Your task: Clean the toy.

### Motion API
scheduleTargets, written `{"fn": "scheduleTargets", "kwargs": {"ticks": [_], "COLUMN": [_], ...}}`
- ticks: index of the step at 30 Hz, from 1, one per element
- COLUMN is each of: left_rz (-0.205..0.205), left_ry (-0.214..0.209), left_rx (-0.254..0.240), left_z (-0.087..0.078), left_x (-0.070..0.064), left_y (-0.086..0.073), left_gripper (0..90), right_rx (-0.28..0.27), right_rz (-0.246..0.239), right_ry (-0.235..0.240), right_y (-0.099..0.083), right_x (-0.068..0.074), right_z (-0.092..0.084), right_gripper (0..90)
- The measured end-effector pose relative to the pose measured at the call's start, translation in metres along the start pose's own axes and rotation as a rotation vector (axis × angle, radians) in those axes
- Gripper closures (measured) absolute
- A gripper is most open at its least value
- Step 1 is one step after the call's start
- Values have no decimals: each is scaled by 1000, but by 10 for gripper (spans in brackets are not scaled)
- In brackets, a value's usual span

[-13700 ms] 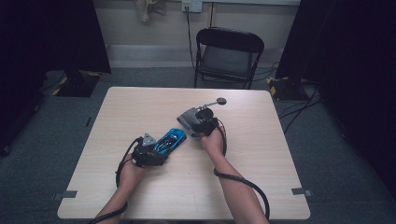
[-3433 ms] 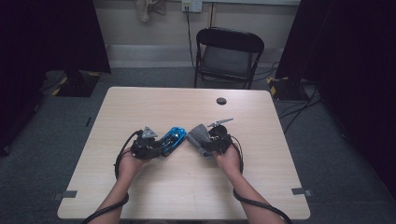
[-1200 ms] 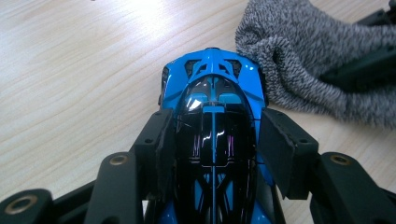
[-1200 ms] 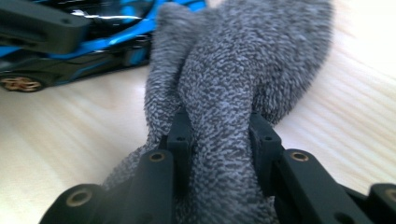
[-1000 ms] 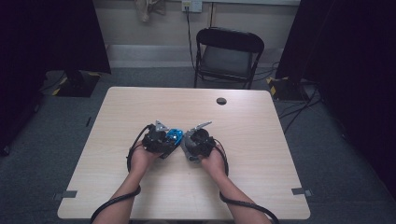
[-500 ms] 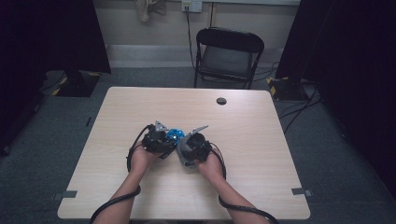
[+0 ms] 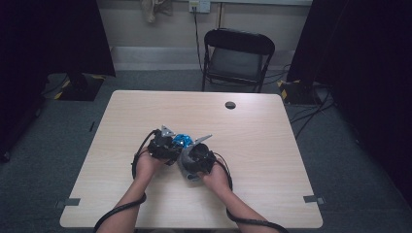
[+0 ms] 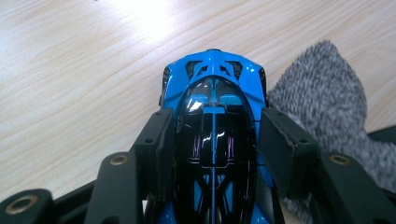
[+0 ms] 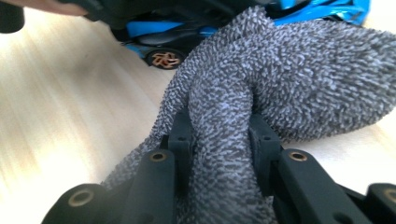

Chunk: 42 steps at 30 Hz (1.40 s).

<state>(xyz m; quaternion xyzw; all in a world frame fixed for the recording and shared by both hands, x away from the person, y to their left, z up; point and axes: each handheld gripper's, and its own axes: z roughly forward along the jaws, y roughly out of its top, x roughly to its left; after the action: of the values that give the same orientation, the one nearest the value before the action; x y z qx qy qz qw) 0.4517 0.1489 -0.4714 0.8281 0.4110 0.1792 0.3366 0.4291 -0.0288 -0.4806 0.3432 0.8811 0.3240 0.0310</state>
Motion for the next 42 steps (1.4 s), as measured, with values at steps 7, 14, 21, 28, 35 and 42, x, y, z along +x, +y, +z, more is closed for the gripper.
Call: {"fn": "scheduleTargets", "kwargs": {"ticks": [7, 14, 21, 28, 35, 42], "left_rz": [-2, -1, -2, 3, -9, -3], "left_ry": [1, 3, 4, 7, 5, 3], "left_rx": [2, 4, 5, 5, -3, -4], "left_z": [0, 0, 0, -1, -1, -2], "left_x": [0, 0, -1, 0, -1, 0], "left_y": [0, 0, 0, 0, -1, -2], "left_gripper": [467, 467, 467, 467, 467, 467], "right_rx": [2, 6, 10, 14, 21, 40], "right_rz": [-11, -33, -51, -70, -84, -107], "right_ry": [24, 59, 89, 115, 144, 142], "right_y": [-1, -2, -4, -6, -11, -16], "right_x": [7, 16, 22, 26, 29, 28], "right_z": [1, 2, 3, 2, -1, -11], "right_gripper": [688, 687, 687, 687, 686, 687]}}
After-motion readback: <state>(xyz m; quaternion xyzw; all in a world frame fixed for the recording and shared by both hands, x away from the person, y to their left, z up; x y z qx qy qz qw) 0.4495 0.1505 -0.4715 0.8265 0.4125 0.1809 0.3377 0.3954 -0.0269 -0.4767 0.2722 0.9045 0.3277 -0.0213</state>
